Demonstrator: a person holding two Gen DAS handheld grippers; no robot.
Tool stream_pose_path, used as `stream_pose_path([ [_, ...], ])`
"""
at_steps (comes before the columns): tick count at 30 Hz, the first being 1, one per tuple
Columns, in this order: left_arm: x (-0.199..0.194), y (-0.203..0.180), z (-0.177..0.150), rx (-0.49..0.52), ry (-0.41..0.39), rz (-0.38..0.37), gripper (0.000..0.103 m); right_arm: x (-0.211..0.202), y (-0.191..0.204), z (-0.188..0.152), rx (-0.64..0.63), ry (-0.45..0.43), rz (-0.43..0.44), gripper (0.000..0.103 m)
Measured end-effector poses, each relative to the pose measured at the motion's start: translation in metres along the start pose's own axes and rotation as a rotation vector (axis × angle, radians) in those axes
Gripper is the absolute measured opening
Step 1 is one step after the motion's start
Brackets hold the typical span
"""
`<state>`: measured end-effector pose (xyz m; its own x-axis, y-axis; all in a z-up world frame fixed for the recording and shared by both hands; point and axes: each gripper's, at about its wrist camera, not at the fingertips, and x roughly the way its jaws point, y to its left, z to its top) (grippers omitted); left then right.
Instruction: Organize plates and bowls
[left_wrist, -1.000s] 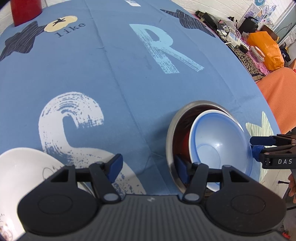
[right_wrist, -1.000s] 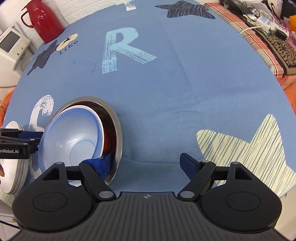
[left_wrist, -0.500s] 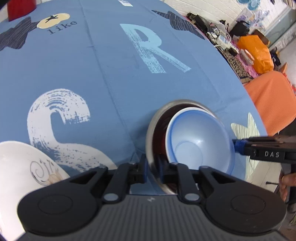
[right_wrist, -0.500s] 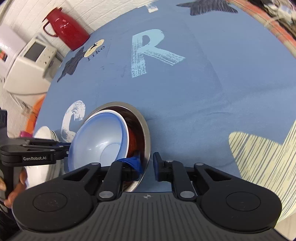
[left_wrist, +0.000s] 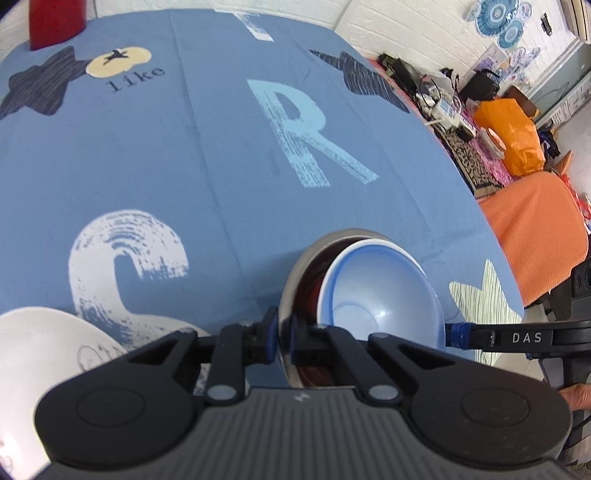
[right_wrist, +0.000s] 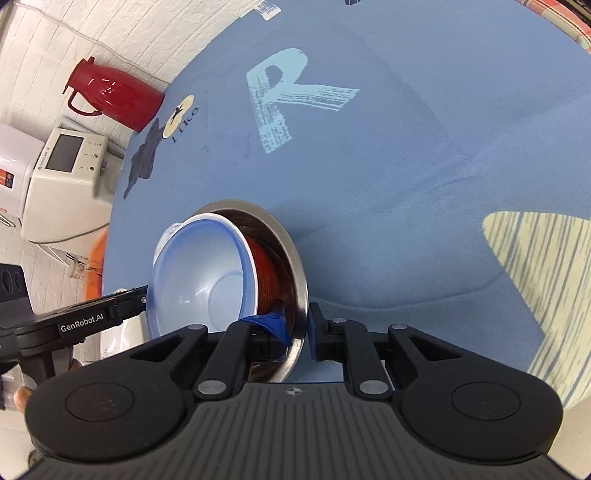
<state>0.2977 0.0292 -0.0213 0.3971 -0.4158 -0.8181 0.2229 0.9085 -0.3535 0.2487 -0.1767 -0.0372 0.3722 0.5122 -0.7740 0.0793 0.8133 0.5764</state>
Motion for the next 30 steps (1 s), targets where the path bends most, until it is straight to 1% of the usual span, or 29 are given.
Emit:
stream_pose_path([
  [2,-0.005,0.005,0.003,-0.005,-0.008,0.005,0.000,0.003,0.005,0.004,-0.004,0.000,0.013,0.000],
  [5,-0.012,0.015,0.008,-0.040,0.004,0.007,0.000,0.005,0.010,0.011,0.032,0.007,0.044,0.000],
  [9,-0.031,0.023,0.011,-0.060,-0.033,0.037,0.000,0.007,0.037,0.020,-0.020,0.018,0.035,0.000],
  [13,-0.071,0.045,0.002,-0.101,-0.085,0.058,0.000,0.008,0.075,0.021,-0.083,0.021,0.056,0.000],
  [15,-0.095,0.057,-0.007,-0.123,-0.124,0.081,0.000,0.012,0.099,0.016,-0.127,0.028,0.072,0.000],
  [18,-0.129,0.077,-0.030,-0.158,-0.179,0.128,0.000,0.025,0.133,0.004,-0.188,0.049,0.103,0.000],
  [20,-0.148,0.092,-0.049,-0.183,-0.201,0.165,0.000,0.038,0.150,-0.006,-0.215,0.077,0.121,0.000],
  [22,-0.157,0.107,-0.068,-0.210,-0.209,0.195,0.000,0.054,0.165,-0.016,-0.242,0.109,0.130,0.000],
  [24,-0.159,0.120,-0.083,-0.239,-0.203,0.214,0.000,0.071,0.175,-0.025,-0.262,0.144,0.131,0.000],
  [26,-0.153,0.134,-0.095,-0.268,-0.184,0.218,0.000,0.086,0.175,-0.032,-0.254,0.172,0.126,0.000],
  [28,-0.145,0.143,-0.102,-0.289,-0.168,0.213,0.000,0.098,0.175,-0.037,-0.266,0.194,0.099,0.000],
  [30,-0.137,0.147,-0.105,-0.285,-0.157,0.208,0.000,0.104,0.176,-0.039,-0.281,0.204,0.067,0.000],
])
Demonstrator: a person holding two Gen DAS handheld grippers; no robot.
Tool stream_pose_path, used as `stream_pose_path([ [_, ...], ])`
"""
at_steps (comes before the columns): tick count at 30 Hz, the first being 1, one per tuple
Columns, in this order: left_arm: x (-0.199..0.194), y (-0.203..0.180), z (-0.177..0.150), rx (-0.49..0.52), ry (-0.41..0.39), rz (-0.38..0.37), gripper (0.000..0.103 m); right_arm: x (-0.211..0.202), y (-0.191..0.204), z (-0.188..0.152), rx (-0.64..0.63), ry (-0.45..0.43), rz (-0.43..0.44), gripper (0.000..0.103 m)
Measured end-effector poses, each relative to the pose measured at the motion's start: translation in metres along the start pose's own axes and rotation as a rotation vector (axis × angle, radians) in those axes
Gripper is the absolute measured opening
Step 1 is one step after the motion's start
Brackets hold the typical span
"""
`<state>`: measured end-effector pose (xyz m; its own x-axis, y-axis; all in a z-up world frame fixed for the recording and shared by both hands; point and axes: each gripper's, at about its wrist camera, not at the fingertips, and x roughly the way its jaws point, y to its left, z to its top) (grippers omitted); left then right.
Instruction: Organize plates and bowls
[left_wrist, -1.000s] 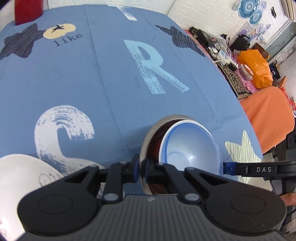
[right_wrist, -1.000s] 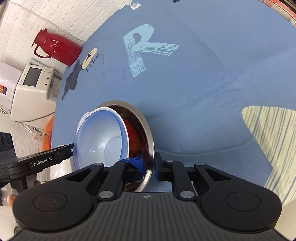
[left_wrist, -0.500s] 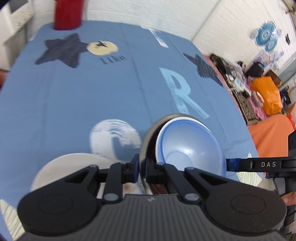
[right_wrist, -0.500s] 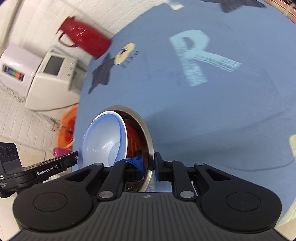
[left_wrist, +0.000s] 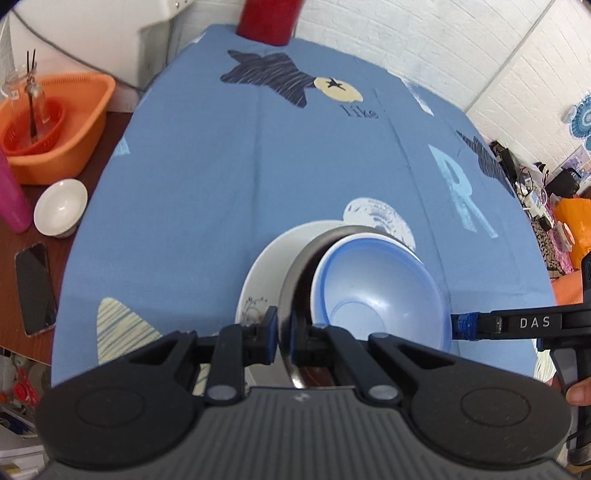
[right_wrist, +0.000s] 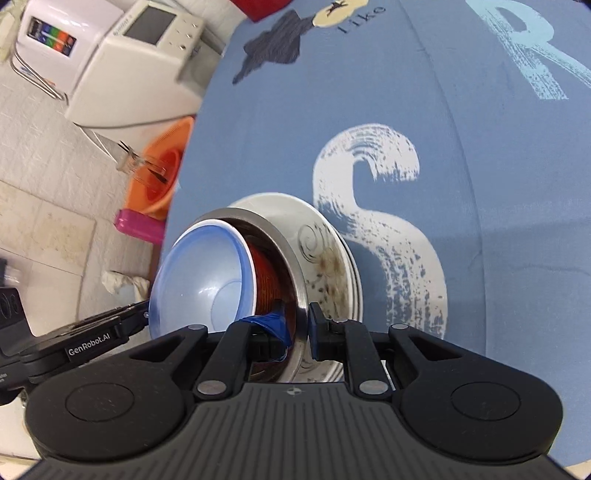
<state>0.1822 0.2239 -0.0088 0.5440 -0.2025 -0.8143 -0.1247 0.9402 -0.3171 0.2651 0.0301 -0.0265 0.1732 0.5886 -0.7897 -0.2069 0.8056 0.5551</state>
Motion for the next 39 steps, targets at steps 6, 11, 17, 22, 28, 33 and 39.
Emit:
stream_pose_path([
  [6,0.011,0.006,-0.001,0.001,0.007,-0.021,0.000,0.002,0.002,0.000,-0.054,-0.018,-0.040,0.000],
  [11,0.012,0.009,-0.003,0.000,0.008,-0.024,0.000,0.006,0.005,0.001,-0.095,-0.001,-0.076,0.002],
  [17,-0.003,0.011,0.002,0.024,-0.056,0.014,0.028,-0.004,0.007,0.004,-0.123,-0.048,-0.088,0.004],
  [22,-0.025,0.016,0.010,-0.009,-0.121,-0.021,0.052,-0.022,0.004,0.007,-0.134,-0.120,-0.082,0.008],
  [28,-0.048,-0.008,0.003,0.001,-0.203,-0.056,0.053,-0.050,-0.007,-0.013,-0.133,-0.251,-0.104,0.011],
  [33,-0.066,-0.039,-0.021,0.021,-0.306,-0.079,0.057,-0.067,-0.014,-0.053,-0.114,-0.360,-0.170,0.014],
  [39,-0.086,-0.073,-0.069,0.061,-0.457,0.014,0.058,-0.076,-0.031,-0.097,-0.015,-0.549,-0.021,0.019],
])
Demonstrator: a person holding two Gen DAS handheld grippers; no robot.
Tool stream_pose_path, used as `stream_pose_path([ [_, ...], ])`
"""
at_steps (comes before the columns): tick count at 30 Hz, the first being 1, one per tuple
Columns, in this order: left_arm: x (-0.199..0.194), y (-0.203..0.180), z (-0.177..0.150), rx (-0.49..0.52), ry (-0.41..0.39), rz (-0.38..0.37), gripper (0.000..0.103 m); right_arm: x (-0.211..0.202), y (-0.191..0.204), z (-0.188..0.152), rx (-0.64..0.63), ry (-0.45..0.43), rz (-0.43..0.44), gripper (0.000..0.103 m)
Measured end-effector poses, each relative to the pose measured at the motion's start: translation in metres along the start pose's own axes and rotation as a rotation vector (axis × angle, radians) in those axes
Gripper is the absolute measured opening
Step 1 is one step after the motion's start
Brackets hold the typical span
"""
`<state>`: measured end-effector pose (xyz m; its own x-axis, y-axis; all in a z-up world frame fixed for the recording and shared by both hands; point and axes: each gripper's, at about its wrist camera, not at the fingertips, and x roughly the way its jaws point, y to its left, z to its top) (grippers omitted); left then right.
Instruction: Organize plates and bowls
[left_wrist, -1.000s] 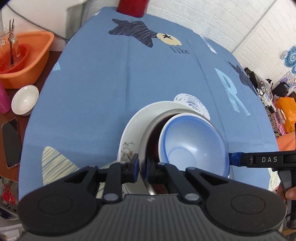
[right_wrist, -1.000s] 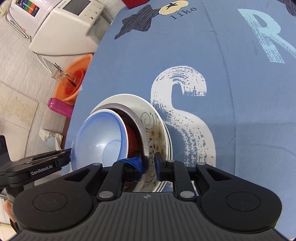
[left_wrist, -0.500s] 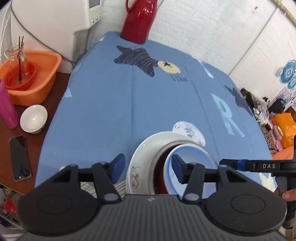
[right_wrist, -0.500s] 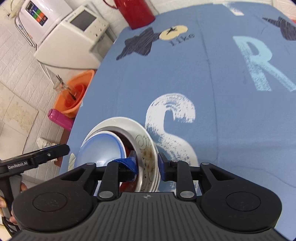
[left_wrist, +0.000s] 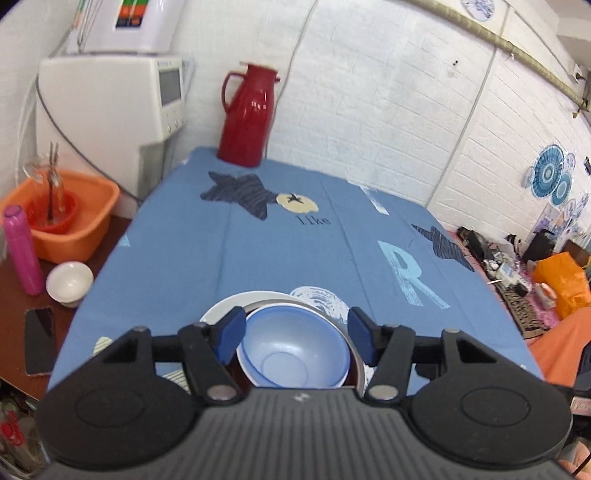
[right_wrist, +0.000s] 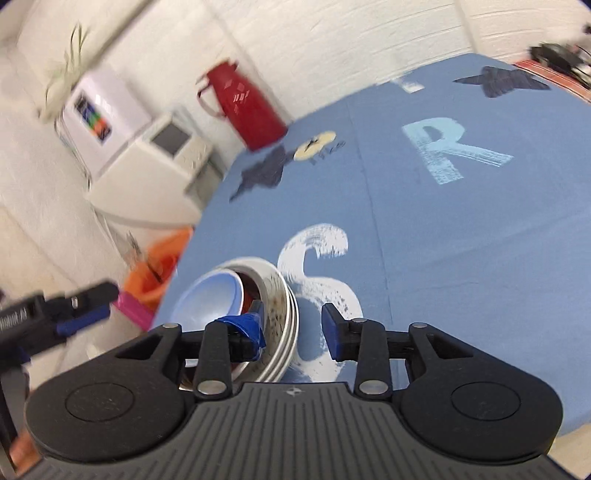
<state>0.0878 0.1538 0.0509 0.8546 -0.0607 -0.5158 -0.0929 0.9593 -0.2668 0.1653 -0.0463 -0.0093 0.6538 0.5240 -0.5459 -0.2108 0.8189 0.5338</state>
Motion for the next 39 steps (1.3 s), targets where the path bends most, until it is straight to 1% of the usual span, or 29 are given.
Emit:
stream_pose_path([
  [1,-0.006,-0.007,-0.006,0.010,-0.024,0.010,0.059,-0.004,-0.002,-0.002,0.026,-0.037,0.010,0.021],
  [2,-0.010,-0.014,-0.013,0.017,-0.040,0.021,0.060,-0.006,-0.004,-0.003,0.049,-0.074,0.026,0.021],
  [3,-0.014,-0.021,-0.020,0.033,-0.048,0.031,0.060,-0.009,-0.005,-0.003,0.067,-0.099,0.043,0.022],
  [4,-0.017,-0.028,-0.027,0.060,-0.055,0.040,0.060,-0.011,-0.007,-0.003,0.072,-0.099,0.048,0.022],
  [5,-0.021,-0.035,-0.036,0.085,-0.063,0.051,0.060,-0.015,-0.008,-0.003,0.070,-0.098,0.045,0.022],
  [8,-0.033,-0.051,-0.064,0.140,-0.085,0.086,0.060,-0.036,-0.016,-0.018,0.063,-0.171,0.019,0.022],
  [11,-0.042,-0.063,-0.089,0.173,-0.077,0.080,0.061,-0.052,-0.026,-0.034,0.053,-0.191,-0.028,0.025],
  [16,-0.054,-0.078,-0.129,0.228,-0.051,0.060,0.061,-0.078,-0.042,-0.060,0.059,-0.213,-0.043,0.026],
  [19,-0.061,-0.079,-0.148,0.224,-0.027,0.050,0.061,-0.094,-0.048,-0.082,0.062,-0.233,-0.063,0.026],
  [22,-0.063,-0.079,-0.159,0.231,-0.015,0.059,0.061,-0.101,-0.050,-0.103,0.063,-0.240,-0.068,0.027],
  [24,-0.062,-0.079,-0.164,0.236,-0.013,0.073,0.061,-0.099,-0.050,-0.110,0.058,-0.233,-0.066,0.027],
  [27,-0.056,-0.078,-0.166,0.242,0.004,0.093,0.061,-0.093,-0.046,-0.113,0.028,-0.204,-0.065,0.027],
  [31,-0.052,-0.078,-0.168,0.245,0.008,0.113,0.061,-0.091,-0.040,-0.117,-0.016,-0.198,-0.081,0.027],
  [39,-0.053,-0.076,-0.169,0.240,-0.012,0.128,0.061,-0.085,-0.039,-0.121,-0.016,-0.172,-0.082,0.028],
])
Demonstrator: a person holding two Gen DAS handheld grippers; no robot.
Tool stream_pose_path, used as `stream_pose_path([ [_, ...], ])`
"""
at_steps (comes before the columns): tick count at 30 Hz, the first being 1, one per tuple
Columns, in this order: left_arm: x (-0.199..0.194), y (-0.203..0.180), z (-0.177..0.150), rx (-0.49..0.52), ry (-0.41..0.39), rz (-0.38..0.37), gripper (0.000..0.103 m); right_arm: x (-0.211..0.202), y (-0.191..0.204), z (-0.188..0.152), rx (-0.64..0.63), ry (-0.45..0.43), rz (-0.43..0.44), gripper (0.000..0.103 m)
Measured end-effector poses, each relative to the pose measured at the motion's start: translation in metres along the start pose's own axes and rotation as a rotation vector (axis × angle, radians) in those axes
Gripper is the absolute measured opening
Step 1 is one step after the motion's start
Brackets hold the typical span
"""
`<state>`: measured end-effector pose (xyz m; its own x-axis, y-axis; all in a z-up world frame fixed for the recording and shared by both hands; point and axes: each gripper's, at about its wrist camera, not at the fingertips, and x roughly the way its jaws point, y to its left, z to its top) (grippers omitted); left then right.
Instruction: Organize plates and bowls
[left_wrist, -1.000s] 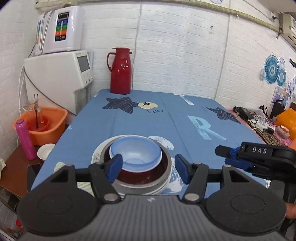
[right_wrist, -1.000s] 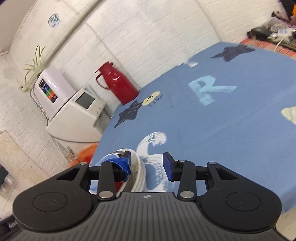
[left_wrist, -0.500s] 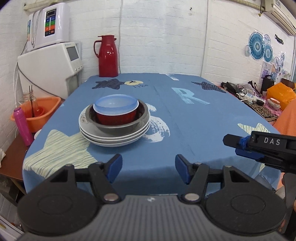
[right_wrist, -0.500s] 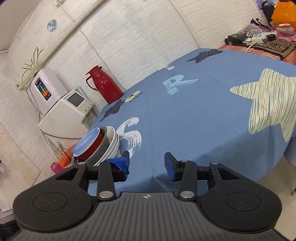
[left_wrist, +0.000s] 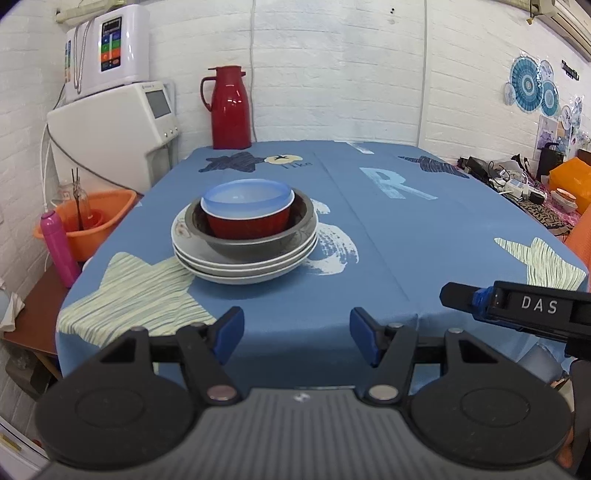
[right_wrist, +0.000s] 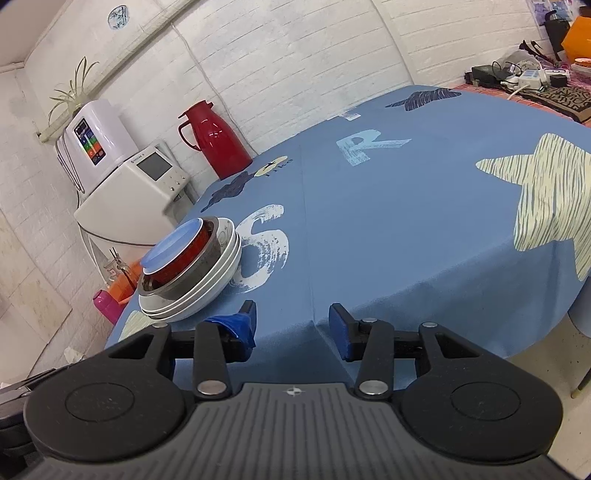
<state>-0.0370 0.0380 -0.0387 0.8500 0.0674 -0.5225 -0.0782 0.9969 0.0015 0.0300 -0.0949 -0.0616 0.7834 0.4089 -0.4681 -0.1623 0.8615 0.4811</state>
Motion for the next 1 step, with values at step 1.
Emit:
stream_pose_path([
  [1,-0.0001,0.0002,0.0001,-0.001,0.002,-0.002,0.061,0.0002,-0.0004,-0.0004,0.002,0.002,0.002,0.029],
])
